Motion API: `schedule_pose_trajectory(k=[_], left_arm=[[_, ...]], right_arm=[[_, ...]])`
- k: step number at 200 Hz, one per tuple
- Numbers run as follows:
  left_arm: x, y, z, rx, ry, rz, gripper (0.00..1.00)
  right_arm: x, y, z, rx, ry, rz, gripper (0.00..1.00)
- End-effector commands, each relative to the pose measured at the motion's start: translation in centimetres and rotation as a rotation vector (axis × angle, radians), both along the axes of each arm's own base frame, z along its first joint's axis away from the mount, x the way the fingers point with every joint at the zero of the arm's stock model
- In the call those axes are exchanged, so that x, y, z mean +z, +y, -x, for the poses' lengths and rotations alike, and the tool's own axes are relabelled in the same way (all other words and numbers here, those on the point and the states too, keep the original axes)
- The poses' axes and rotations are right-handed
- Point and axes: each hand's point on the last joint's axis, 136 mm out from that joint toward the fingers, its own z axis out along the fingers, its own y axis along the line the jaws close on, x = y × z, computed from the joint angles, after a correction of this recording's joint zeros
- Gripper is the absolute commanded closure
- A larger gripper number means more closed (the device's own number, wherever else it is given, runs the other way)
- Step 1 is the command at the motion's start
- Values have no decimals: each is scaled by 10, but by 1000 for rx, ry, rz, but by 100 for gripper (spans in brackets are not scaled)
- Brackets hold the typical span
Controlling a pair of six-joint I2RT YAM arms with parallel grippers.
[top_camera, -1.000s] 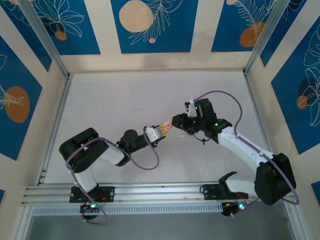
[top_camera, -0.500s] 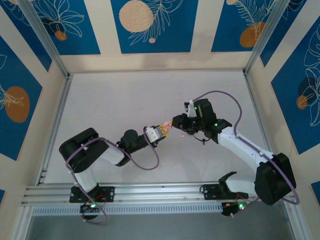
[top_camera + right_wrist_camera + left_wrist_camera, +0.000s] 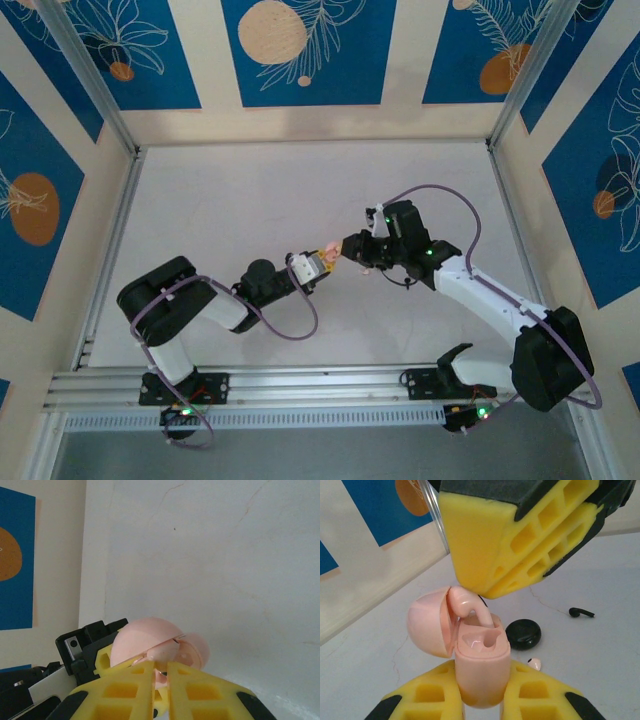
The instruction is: Insert wireless bluetooth earbuds into charging case
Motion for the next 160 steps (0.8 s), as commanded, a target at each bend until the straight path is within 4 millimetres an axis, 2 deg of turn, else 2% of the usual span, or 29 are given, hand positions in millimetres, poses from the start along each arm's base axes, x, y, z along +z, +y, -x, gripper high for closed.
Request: schedule_pose_trajectory(k=[1, 44, 93, 160], left_arm=[[35, -4, 8, -31, -97, 71, 86], [35, -5, 9, -33, -99, 70, 87], [31, -5, 11, -44, -102, 59, 87], [30, -8, 17, -81, -125, 41, 86]], right_arm=[[-15, -6, 12, -22, 72, 38, 87], [-12, -7, 13, -26, 75, 33, 84], [21, -15, 10, -20, -26, 26, 66], [34, -30, 13, 106, -79, 182, 64]])
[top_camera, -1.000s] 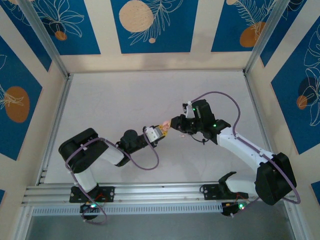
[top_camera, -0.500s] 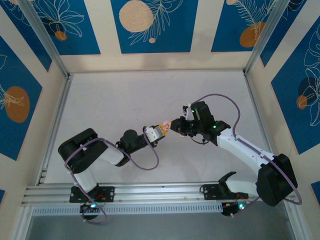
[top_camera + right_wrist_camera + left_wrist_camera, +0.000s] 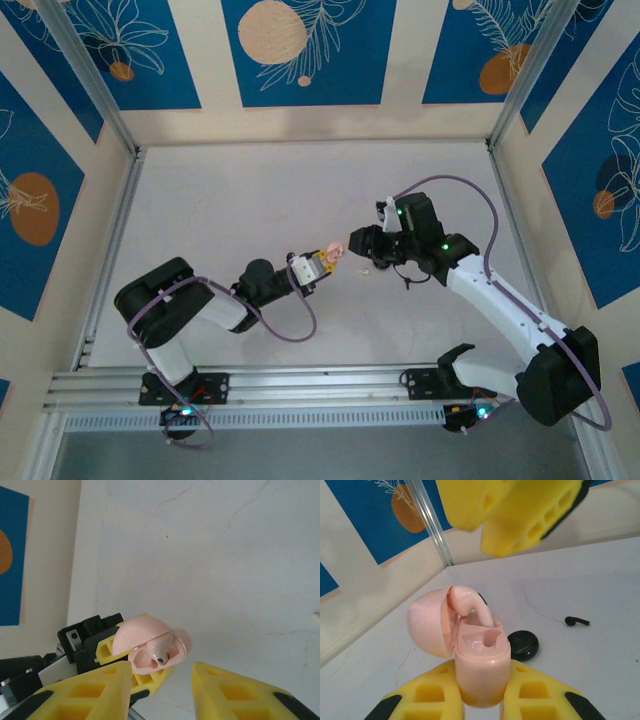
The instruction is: Insert wireless bluetooth earbuds into charging case
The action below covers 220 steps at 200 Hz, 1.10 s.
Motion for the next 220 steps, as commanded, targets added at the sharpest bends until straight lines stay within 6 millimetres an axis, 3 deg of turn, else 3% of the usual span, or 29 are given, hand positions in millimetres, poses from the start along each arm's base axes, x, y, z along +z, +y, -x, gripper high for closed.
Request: schedule_pose_trajectory(k=[1, 84, 181, 220], left_arm=[[20, -4, 11, -43, -66, 40, 86], [20, -4, 10, -40, -70, 38, 87], [20, -3, 11, -39, -71, 36, 87], [20, -3, 12, -41, -74, 36, 87]], right_arm=[[3, -5, 9, 93, -14, 98, 64], [-10, 6, 6, 218, -19, 306, 66], [-12, 23, -5, 245, -28, 270, 70], [-14, 25, -6, 243, -16, 257, 77]])
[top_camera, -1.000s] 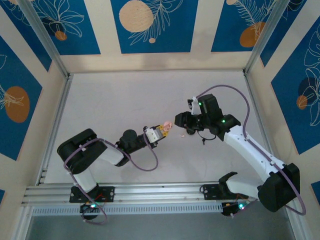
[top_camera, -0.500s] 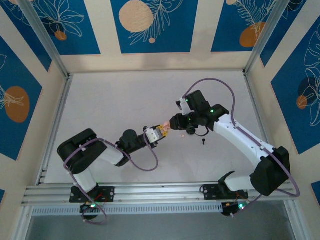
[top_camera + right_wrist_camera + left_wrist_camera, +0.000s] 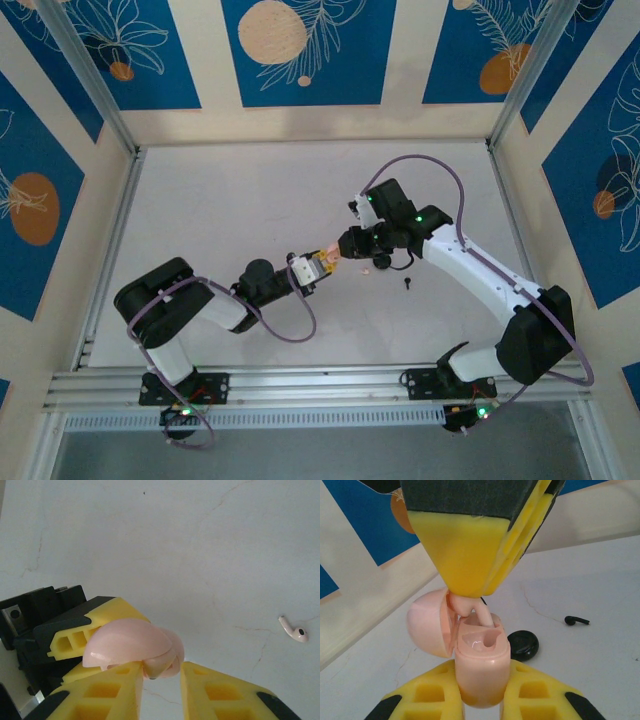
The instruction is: Insert wireless bluetooth earbuds into charging case
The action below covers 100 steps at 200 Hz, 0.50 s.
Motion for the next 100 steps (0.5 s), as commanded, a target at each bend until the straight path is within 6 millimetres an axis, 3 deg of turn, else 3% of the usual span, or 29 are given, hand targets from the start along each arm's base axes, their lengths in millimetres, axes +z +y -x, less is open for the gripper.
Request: schedule_pose_trajectory(k=[1, 100], left_arm=[[20, -3, 11, -40, -67, 40, 87], [21, -1, 9, -18, -96, 25, 86]], right_arm=[[7, 8, -4, 13, -8, -32, 77], [-8, 9, 6, -146, 178, -111, 86]])
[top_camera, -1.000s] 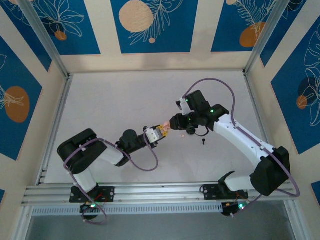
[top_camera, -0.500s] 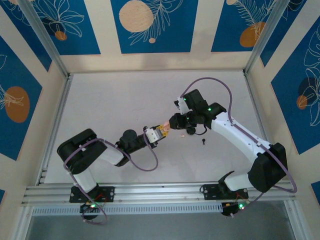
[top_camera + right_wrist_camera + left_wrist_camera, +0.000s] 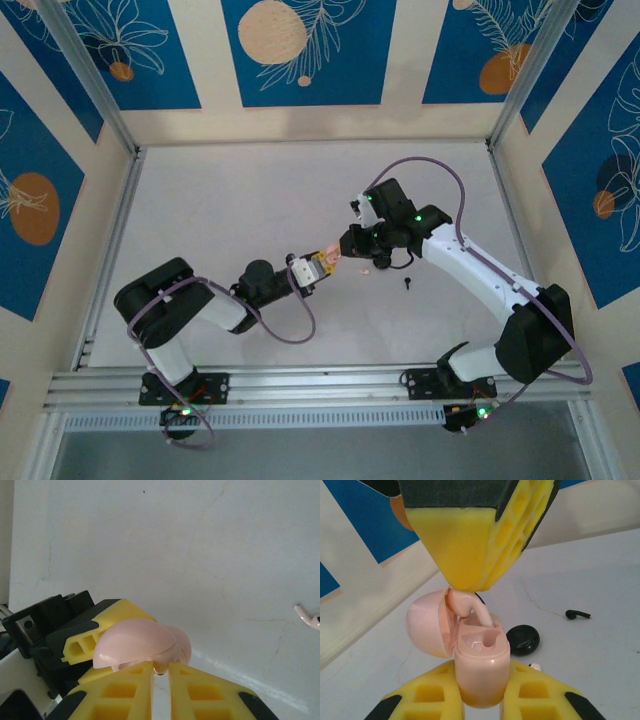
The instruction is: Insert wireless bluetooth earbuds into charging case
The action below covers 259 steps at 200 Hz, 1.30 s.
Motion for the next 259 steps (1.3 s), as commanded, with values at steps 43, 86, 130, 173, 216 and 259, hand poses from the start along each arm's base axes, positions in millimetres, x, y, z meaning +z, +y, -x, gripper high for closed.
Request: schedule_pose_trajectory(k=[43, 86, 130, 173, 216, 259], left_arm=[[27, -5, 9, -11, -135, 22, 87], [32, -7, 11, -17, -166, 18, 87], [39, -8, 15, -14, -193, 22, 87], [43, -10, 15, -13, -203, 27, 87], [44, -11, 16, -21, -187, 40, 87], [44, -10, 17, -26, -132, 71, 87]], right_arm=[[-16, 6, 9, -140, 154, -115, 87], [-29, -1, 11, -199, 186, -93, 87], [-33, -8, 10, -244, 191, -96, 87], [-21, 1, 9, -222, 189, -219, 83], [0, -3, 9, -207, 136, -271, 73], [28, -7, 13, -136, 30, -278, 62]])
